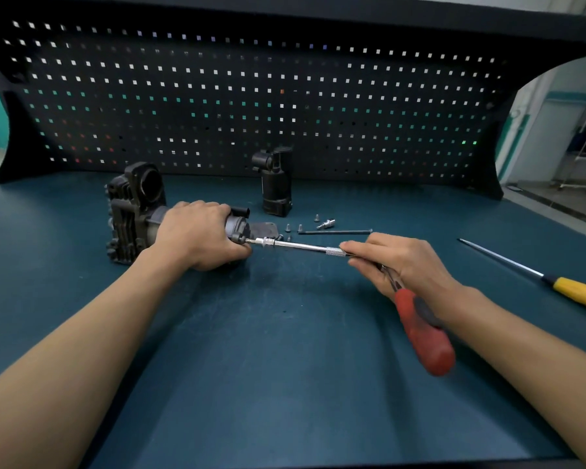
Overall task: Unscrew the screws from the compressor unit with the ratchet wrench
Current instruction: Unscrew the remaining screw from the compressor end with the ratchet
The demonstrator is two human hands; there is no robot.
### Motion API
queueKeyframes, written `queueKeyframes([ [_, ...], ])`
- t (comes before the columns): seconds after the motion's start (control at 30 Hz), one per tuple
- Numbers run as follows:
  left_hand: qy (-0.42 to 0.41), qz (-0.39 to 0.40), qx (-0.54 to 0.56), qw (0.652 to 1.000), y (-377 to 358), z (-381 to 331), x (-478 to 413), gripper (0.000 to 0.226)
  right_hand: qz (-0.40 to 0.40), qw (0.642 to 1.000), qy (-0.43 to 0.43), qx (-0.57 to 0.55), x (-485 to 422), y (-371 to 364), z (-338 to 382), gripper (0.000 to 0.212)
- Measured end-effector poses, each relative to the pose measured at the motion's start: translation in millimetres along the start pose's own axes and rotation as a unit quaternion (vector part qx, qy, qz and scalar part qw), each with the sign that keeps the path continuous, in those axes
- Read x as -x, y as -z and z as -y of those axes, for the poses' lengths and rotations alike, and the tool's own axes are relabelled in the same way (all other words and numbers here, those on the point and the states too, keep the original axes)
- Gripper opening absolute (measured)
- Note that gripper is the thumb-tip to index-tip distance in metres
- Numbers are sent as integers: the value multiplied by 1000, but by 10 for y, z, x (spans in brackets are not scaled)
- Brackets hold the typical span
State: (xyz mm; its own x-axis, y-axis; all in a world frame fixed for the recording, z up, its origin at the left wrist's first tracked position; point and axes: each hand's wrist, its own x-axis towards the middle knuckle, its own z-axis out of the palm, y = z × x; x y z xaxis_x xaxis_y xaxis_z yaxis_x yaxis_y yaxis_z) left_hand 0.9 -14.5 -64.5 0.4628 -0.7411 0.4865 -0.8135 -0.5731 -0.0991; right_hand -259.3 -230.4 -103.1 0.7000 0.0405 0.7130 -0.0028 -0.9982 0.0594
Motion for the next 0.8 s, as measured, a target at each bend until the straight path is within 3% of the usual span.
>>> queueKeyframes([
  [0.3, 1, 3, -1, 1000, -8, 9, -9, 52, -8, 998, 24, 50, -20, 97, 70, 25],
  [0.4, -1, 2, 5, 1000, -7, -6, -14, 51, 43, 994, -79, -58, -6, 64, 145, 24],
  [0.47, -2, 1, 8, 1000, -5, -9, -14, 50, 102, 963, -179, -175, 1, 53, 180, 22],
  [0.57, 0, 0, 5, 1000, -11, 7, -17, 50, 156, 919, -245, -267, -42, 62, 198, 11],
  [0.67, -1, -1, 5, 1000, -16, -3, -27, 49, 154, 829, -368, -392, -98, 91, 205, 17],
  [0.8, -1, 3, 6, 1000, -14, 5, -12, 49, 222, 622, -525, -537, -194, 182, 239, 37],
])
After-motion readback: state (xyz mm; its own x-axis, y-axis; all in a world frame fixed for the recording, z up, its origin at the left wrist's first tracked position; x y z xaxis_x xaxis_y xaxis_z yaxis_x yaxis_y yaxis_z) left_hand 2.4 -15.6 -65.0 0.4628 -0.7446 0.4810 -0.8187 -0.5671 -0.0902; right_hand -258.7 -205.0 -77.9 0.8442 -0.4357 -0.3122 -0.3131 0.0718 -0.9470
